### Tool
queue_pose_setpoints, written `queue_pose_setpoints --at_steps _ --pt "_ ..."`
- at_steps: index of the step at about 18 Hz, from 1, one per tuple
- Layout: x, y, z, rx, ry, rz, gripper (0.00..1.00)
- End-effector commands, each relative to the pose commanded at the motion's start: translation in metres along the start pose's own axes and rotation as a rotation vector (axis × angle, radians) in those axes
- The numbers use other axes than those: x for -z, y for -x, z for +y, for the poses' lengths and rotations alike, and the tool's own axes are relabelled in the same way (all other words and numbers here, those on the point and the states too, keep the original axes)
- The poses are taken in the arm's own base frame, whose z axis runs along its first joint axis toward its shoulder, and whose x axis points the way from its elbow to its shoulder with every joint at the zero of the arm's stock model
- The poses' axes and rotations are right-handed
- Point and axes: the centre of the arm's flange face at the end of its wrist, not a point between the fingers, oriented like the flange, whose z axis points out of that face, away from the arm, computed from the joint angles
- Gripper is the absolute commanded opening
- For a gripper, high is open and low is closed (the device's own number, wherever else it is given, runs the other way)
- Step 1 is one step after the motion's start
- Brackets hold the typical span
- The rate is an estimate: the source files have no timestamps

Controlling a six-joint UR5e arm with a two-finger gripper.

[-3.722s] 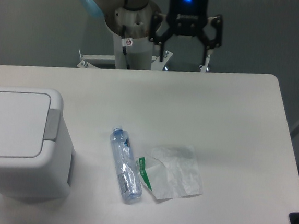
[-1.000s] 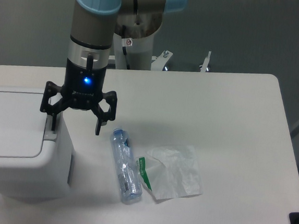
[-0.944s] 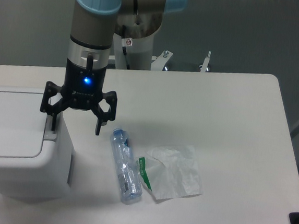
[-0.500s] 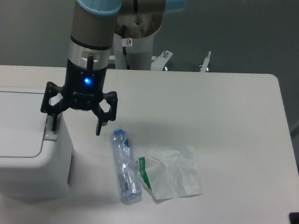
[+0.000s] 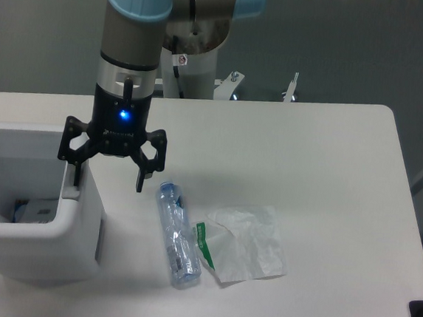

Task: Open the trash can
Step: 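Hold the gripper at the lid edge as the lid opens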

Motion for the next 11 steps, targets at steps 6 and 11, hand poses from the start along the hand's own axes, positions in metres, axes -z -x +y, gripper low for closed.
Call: queue_pose_setpoints --at_steps 6,11 --pt "0.039 0.057 -0.024 0.038 -0.079 -0.07 1.0" --pt "0.047 0.124 -0.023 -0.001 -0.052 -0.259 1.0"
